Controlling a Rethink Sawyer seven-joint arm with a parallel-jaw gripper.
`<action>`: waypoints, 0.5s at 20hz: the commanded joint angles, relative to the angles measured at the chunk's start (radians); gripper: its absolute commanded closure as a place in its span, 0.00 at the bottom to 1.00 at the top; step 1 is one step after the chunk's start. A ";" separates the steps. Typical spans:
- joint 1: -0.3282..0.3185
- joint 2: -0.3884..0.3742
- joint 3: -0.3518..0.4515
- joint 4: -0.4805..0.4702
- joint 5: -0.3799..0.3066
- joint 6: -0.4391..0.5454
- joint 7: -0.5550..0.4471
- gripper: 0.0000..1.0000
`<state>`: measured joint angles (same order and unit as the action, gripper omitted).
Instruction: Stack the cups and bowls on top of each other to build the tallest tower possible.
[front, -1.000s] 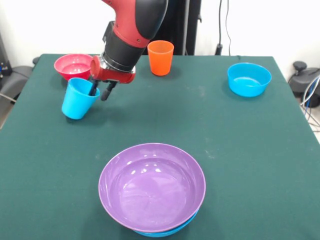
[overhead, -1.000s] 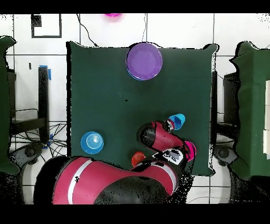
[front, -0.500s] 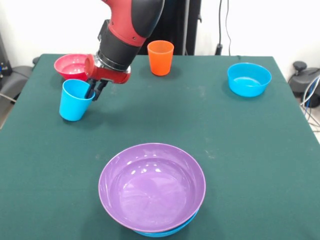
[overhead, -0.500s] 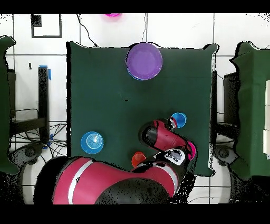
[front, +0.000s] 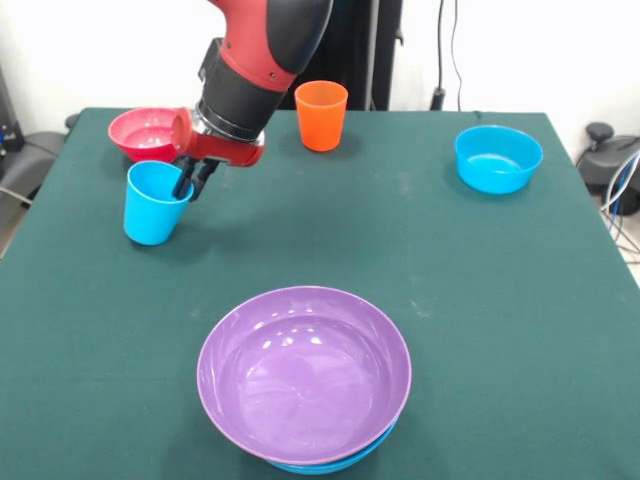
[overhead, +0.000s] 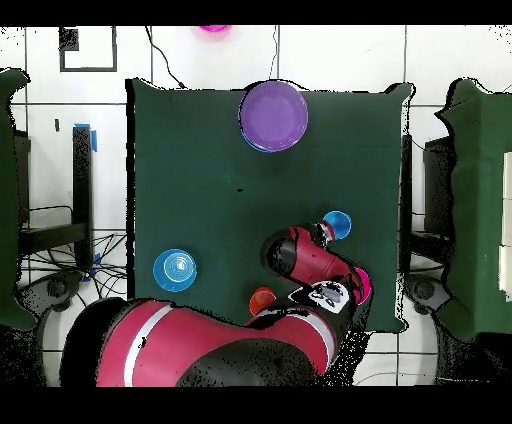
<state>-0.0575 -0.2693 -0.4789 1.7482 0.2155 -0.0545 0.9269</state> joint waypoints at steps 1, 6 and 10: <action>0.041 -0.037 0.137 -0.142 0.026 0.248 0.184 1.00; 0.063 -0.016 0.119 -0.211 0.050 0.300 0.210 1.00; 0.080 -0.005 0.102 -0.278 0.068 0.359 0.227 1.00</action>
<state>-0.0152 -0.2909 -0.4789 1.6458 0.2312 0.1497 0.9269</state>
